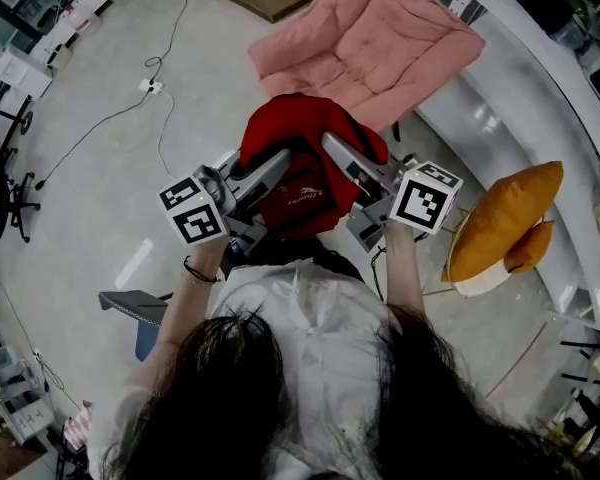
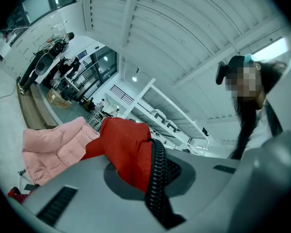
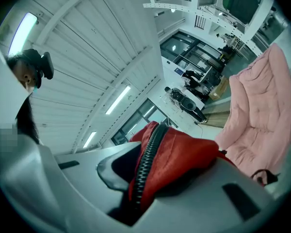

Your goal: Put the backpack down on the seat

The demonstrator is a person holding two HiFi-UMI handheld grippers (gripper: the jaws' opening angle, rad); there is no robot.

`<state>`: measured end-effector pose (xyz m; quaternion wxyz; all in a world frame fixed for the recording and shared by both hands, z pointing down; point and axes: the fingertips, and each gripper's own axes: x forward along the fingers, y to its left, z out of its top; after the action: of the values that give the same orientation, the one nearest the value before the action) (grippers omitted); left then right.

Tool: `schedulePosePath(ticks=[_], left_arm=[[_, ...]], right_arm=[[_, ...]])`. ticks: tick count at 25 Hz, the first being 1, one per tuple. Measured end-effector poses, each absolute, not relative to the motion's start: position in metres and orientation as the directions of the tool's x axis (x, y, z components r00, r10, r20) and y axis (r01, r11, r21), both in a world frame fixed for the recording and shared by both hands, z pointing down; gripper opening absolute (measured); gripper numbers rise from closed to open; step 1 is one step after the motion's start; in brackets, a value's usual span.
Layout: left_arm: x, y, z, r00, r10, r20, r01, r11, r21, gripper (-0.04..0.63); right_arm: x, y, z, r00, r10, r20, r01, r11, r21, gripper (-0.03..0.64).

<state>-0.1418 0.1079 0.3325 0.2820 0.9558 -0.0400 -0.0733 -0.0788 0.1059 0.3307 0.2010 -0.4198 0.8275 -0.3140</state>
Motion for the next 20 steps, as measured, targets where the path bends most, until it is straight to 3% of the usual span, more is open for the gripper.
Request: schedulePosePath(ticks=[20], left_arm=[[-0.1,0.013,0.337,0.991,-0.109,-0.08,-0.048,-0.836,0.547,0.04]], right_arm=[[-0.04,0.008,0.335,-0.583,-0.809,-0.079,-0.51,0.44,-0.739,0.083]])
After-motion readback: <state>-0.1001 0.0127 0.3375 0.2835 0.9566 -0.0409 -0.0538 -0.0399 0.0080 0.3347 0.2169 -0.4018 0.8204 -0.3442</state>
